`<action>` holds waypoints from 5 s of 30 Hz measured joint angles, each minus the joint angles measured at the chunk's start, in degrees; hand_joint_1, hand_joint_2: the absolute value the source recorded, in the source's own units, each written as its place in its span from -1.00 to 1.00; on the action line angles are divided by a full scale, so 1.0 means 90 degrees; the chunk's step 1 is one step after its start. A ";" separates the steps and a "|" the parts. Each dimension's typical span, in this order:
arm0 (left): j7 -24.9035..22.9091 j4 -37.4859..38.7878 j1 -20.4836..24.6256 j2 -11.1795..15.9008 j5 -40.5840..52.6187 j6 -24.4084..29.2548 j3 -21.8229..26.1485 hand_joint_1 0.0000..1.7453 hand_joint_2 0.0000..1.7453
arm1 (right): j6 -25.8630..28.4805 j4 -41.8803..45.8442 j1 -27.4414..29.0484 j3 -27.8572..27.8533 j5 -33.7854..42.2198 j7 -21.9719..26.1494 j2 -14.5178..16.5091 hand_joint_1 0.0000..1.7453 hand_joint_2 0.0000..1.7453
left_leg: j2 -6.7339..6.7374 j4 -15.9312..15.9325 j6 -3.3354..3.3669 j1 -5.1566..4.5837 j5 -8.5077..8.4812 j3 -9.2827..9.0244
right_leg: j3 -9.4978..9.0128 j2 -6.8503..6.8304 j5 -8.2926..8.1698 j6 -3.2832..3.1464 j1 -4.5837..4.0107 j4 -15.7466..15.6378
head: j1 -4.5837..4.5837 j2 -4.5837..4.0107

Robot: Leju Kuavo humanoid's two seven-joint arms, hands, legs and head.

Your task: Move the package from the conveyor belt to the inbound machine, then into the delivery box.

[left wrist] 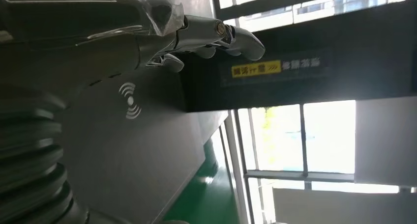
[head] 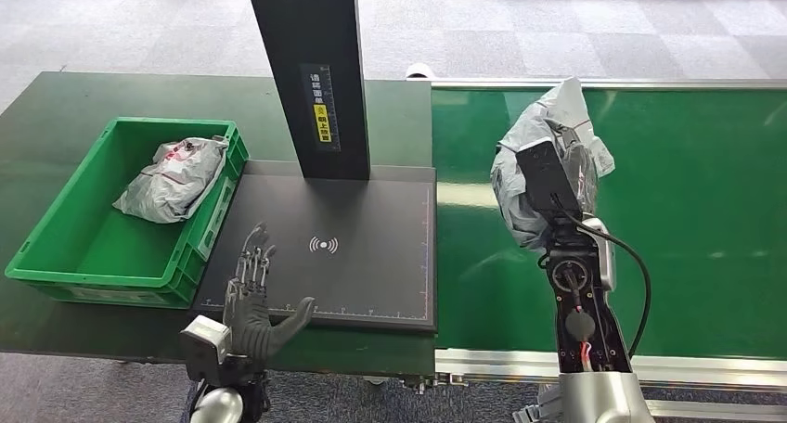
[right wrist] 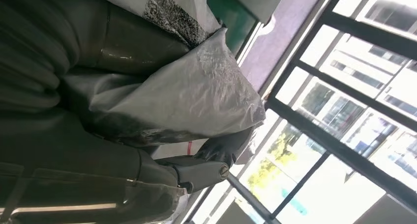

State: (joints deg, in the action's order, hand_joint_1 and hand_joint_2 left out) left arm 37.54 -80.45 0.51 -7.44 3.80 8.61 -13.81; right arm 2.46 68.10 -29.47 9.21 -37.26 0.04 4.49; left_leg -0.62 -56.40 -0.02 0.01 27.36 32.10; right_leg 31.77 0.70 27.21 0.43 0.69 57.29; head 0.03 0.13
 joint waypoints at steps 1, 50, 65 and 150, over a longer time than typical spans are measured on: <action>-0.0013 -0.0158 0.0015 0.0016 0.0044 0.0032 0.0088 -1.00 1.00 | -0.0190 0.0096 0.0005 0.0149 0.0151 0.0025 0.0042 1.00 1.00 | 0.0001 0.0000 -0.0001 0.0000 -0.0001 0.0000 | 0.0001 0.0002 -0.0001 -0.0001 -0.0001 0.0001 | 0.0001 0.0000; -0.0743 -0.0953 0.0716 -0.0018 0.0514 -0.0151 0.0933 -1.00 1.00 | -0.0927 -0.2344 -0.1081 0.2233 0.2005 0.0749 0.1330 -1.00 -1.00 | -0.0001 -0.0004 -0.0017 0.0013 -0.0015 0.0015 | 0.0025 -0.0002 -0.0005 -0.0008 -0.0016 0.0007 | 0.0001 0.0001; -0.1404 0.1966 0.2325 -0.0226 0.3047 -0.0339 -0.0319 -1.00 1.00 | -0.0829 0.0629 0.0476 0.1062 0.3394 0.2367 0.0857 -1.00 1.00 | -0.0009 -0.0014 -0.0012 0.0007 -0.0016 0.0019 | 0.0023 -0.0010 -0.0009 -0.0009 -0.0009 0.0003 | 0.0002 0.0000; -0.1293 0.2357 0.2476 0.1990 0.4755 -0.2344 -0.0378 1.00 1.00 | -0.1092 0.2153 0.2175 -0.0401 0.3254 0.2991 0.0485 -1.00 1.00 | -0.0004 -0.0009 -0.0007 0.0006 -0.0025 0.0000 | 0.0001 -0.0007 -0.0014 -0.0010 -0.0010 0.0007 | 0.0001 0.0000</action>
State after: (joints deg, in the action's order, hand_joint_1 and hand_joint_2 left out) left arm 25.90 -59.24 22.80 10.48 46.60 -12.48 -17.21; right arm -7.37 87.47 -9.89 5.61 -7.98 26.96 8.85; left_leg -0.66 -56.48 -0.08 0.07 27.14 32.11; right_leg 31.78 0.64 27.08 0.34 0.60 57.36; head 0.03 0.13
